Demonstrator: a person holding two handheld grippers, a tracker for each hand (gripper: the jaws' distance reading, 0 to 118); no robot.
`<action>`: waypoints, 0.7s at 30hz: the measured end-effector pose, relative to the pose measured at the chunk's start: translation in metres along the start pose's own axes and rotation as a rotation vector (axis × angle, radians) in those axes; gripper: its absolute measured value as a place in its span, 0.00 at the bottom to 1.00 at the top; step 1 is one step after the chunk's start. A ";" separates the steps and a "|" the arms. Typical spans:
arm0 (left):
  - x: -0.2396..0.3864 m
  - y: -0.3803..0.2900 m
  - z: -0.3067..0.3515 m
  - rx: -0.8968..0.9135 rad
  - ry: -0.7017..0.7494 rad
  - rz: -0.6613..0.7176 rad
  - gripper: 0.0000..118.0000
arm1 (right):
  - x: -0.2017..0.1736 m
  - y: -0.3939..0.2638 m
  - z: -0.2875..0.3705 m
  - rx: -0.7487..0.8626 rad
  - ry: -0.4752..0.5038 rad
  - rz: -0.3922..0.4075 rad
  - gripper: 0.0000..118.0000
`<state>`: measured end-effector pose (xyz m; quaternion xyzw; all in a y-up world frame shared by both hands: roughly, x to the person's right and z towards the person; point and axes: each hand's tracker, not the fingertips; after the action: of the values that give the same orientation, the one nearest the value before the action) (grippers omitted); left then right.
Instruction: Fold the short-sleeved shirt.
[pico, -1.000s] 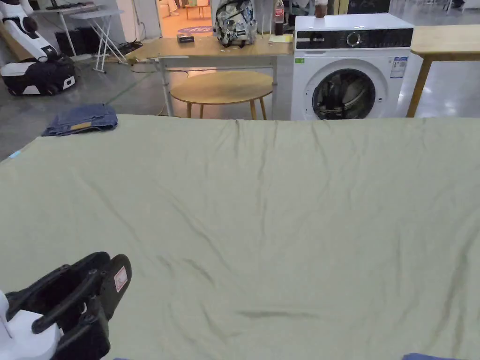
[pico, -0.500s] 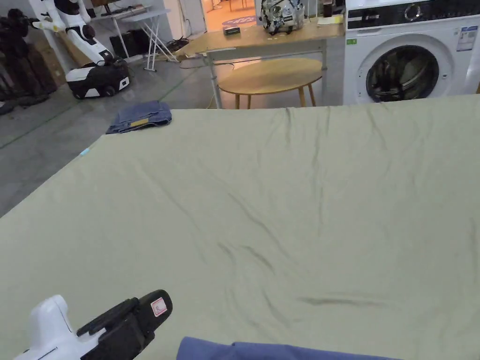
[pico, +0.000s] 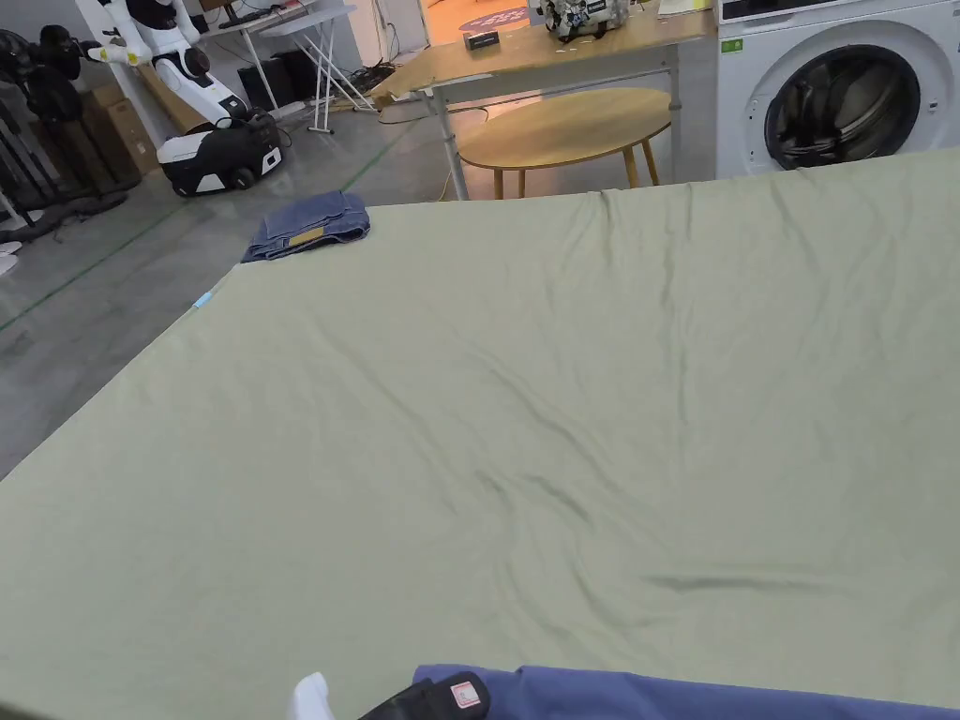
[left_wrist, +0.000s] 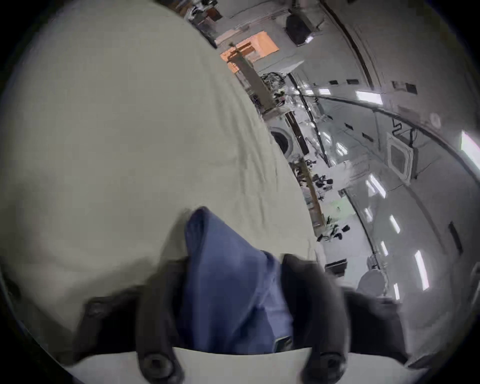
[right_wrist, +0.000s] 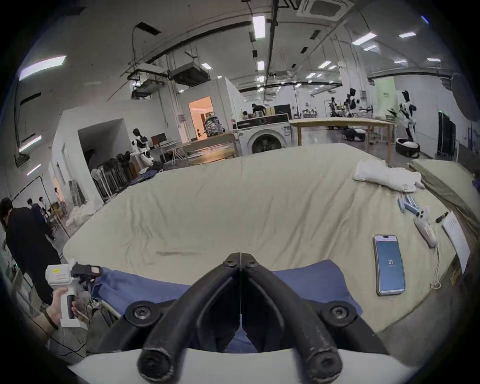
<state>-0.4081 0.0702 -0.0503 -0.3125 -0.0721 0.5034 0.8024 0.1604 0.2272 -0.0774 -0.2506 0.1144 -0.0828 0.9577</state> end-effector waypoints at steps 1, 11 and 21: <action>0.000 -0.003 -0.008 0.004 0.024 -0.005 0.18 | 0.001 0.000 0.000 -0.002 0.000 -0.005 0.00; 0.050 0.065 0.057 0.251 0.036 -0.126 0.07 | 0.022 -0.008 0.007 -0.015 -0.025 -0.058 0.00; 0.184 0.001 -0.025 0.067 0.088 -0.524 0.07 | 0.025 -0.015 0.005 -0.010 -0.007 -0.116 0.00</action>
<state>-0.3090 0.2167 -0.1069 -0.2780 -0.0989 0.2665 0.9176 0.1842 0.2112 -0.0704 -0.2620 0.0967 -0.1365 0.9505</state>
